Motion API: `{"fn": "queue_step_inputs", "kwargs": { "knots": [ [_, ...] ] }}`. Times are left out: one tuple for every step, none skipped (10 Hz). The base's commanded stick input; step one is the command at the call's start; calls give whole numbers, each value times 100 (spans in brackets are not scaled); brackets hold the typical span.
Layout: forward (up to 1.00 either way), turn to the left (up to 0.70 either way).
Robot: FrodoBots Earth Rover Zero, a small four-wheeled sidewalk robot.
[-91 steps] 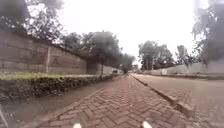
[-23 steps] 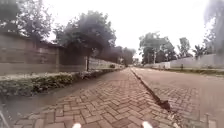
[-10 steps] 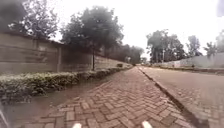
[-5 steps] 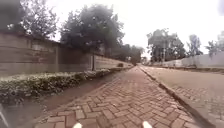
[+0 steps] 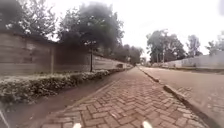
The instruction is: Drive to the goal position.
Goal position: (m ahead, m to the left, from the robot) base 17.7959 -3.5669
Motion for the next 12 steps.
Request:
{"fn": "queue_step_inputs", "kwargs": {
  "knots": [
    [70,0],
    [70,0],
    [70,0],
    [70,-12],
    [70,-31],
    [70,-35],
    [70,-35],
    [70,-35],
    [70,-35],
    [70,-35],
    [70,-35],
    [70,-35]
  ]
}}
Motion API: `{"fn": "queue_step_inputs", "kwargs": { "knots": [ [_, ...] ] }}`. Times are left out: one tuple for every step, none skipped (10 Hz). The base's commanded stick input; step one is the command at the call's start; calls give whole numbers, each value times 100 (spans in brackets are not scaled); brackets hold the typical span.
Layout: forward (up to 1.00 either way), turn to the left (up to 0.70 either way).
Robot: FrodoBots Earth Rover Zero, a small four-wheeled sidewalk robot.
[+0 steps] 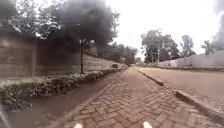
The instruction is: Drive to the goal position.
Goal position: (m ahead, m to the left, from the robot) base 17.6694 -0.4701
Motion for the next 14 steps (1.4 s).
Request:
{"fn": "queue_step_inputs", "kwargs": {
  "knots": [
    [70,-20],
    [70,-4],
    [70,0],
    [70,0],
    [70,3],
    [70,7],
    [70,-35],
    [70,-35],
    [70,-35],
    [70,-35],
    [70,-35],
    [70,-30],
    [70,-22],
    [70,-15]
  ]
}}
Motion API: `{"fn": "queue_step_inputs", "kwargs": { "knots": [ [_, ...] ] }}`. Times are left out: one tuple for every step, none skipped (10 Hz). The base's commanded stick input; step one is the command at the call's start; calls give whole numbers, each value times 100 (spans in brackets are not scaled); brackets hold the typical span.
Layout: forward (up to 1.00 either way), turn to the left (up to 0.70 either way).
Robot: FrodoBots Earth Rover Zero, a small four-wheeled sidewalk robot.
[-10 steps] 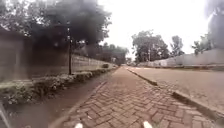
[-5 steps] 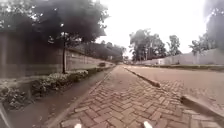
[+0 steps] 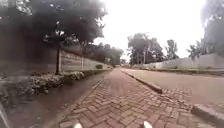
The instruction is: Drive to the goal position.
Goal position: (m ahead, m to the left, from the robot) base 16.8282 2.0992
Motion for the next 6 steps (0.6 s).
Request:
{"fn": "queue_step_inputs", "kwargs": {
  "knots": [
    [70,-7],
    [70,0],
    [70,0],
    [70,0],
    [70,0],
    [70,0]
  ]
}}
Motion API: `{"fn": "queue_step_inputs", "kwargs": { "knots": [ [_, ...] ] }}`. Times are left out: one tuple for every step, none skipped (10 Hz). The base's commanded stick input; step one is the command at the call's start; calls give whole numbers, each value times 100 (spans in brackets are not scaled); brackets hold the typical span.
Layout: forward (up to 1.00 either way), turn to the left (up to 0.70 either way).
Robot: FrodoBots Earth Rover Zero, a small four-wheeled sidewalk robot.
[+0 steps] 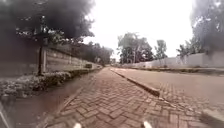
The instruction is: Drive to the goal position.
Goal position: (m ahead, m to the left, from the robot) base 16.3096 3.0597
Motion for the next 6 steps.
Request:
{"fn": "queue_step_inputs", "kwargs": {
  "knots": [
    [70,2],
    [70,6],
    [70,6],
    [70,8],
    [70,9],
    [70,7]
  ]
}}
